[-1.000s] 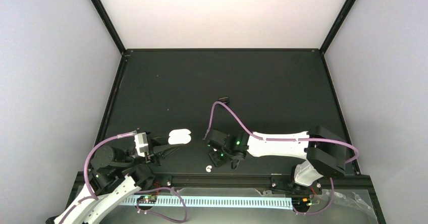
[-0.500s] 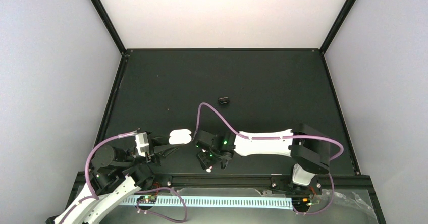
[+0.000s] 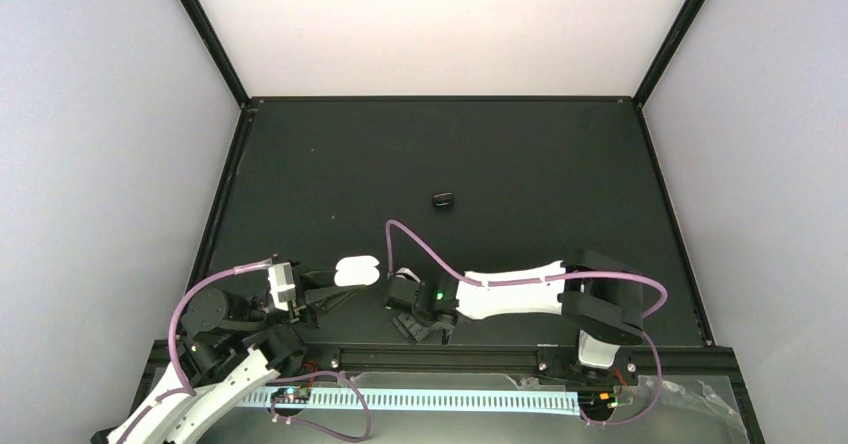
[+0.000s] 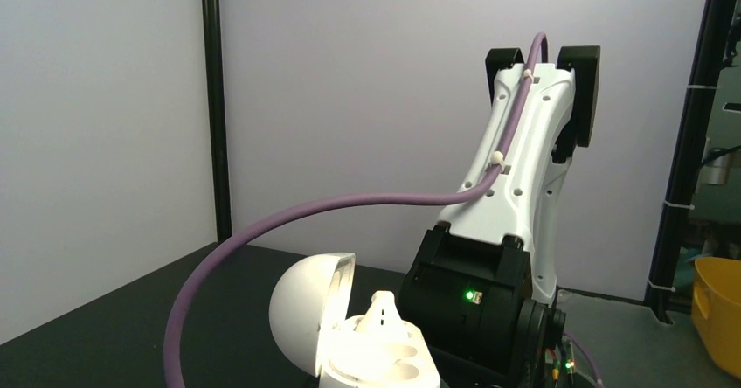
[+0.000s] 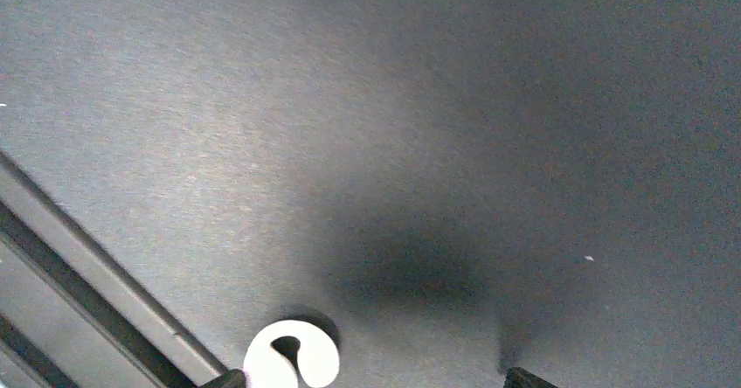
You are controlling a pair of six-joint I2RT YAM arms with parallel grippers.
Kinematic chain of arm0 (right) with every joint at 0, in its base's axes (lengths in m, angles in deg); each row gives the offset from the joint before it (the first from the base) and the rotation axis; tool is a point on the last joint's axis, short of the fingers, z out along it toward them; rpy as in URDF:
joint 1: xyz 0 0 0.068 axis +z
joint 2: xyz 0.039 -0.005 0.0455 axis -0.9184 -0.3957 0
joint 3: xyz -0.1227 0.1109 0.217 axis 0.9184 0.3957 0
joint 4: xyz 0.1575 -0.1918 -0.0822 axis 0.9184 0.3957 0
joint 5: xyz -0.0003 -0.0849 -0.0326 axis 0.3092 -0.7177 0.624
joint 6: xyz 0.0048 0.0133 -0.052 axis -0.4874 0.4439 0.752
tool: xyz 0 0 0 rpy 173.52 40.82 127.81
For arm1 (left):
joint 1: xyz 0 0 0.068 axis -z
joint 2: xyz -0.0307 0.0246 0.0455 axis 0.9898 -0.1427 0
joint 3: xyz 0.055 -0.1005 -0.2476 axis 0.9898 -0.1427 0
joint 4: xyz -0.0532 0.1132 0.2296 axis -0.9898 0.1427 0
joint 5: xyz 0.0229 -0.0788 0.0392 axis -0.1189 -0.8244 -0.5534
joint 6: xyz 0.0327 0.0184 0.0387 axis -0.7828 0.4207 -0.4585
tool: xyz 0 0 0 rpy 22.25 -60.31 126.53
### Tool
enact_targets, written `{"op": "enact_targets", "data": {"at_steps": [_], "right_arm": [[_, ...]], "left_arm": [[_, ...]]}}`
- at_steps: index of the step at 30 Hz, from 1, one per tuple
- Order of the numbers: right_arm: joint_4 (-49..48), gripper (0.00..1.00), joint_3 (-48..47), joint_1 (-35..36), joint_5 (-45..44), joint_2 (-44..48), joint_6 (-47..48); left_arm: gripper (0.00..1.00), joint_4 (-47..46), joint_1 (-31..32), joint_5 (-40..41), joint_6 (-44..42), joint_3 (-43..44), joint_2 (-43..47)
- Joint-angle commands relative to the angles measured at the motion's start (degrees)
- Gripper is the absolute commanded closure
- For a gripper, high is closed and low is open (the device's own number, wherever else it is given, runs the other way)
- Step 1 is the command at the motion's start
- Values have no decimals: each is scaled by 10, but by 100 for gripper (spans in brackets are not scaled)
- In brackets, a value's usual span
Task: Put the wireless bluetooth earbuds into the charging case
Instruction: Adjust the earbud at the center of the board.
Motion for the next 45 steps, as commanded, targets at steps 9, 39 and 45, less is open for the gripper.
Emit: {"op": "enact_targets", "data": {"at_steps": [9,39,45], "right_arm": [[22,24,58,-5,-103,26,-42],[-59,54,22,-10,18,87,-21],[-57,54,18,-11,31,54,-28]], "left_arm": [[98,-3,2,12,-5,3,5],[99,-3,2,11,-4,3,11],[98,-4,2,8,-5,3,12]]}}
